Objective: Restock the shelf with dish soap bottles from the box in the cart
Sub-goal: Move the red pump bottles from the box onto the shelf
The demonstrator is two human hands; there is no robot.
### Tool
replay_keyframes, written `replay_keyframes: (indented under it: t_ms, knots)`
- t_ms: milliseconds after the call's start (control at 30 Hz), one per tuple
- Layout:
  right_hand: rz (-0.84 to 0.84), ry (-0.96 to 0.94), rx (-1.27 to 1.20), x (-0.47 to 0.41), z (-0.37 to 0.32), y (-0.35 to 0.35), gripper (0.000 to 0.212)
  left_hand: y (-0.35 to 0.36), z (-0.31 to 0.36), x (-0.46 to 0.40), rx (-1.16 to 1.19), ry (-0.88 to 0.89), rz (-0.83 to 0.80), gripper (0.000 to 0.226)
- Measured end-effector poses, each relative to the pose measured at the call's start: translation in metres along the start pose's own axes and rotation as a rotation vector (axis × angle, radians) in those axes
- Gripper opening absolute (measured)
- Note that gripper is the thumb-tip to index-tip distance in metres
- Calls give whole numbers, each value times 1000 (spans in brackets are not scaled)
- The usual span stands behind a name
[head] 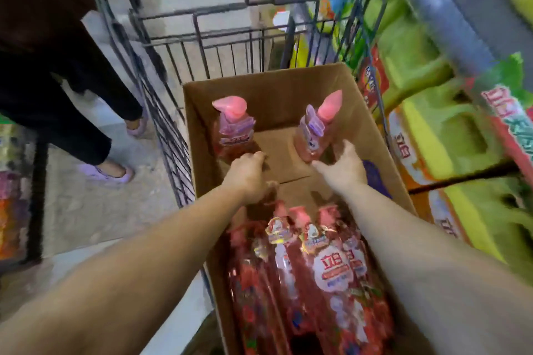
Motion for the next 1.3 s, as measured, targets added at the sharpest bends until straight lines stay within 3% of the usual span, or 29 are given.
replay_keyframes:
  t_ms: [167, 500, 733, 833, 933, 1000, 1200, 1300]
  knots:
    - [101, 24, -124, -52, -4, 20, 89, 9, -21, -39, -7, -2, -39, 78]
    - [142, 5, -302, -78, -3, 26, 64, 29, -30, -59, -11, -42, -101, 79]
    - [-150, -144, -319, -34, -10, 27, 55, 34, -39, -58, 331, -152, -168, 109]
    - [-281, -190, -295, -4, -28, 17, 52, 39, -33, -48, 479, -102, -278, 128]
    - [-316, -231, -349, 24, -48, -5, 53, 36, -19, -33, 727, 0, -363, 87]
    - [-285, -269, -376, 41, -57, -27, 58, 26, -3, -22, 800, 65, -408, 84]
    - [-89, -284, -470, 107, -58, -115, 42, -9, 79, 34, 772, 308, -568, 54]
    - [32, -305, -451, 157, -54, -163, 54, -19, 125, 74, 691, 404, -615, 43]
Point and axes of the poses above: each hand's wrist, its own x-axis away from the middle knuckle, its own y-axis out of the palm, z = x × y, the point moved 8 cm from there along -x, towards the middle knuckle, and after that the axes turned 3 degrees about -z, right-handed, at the moved point
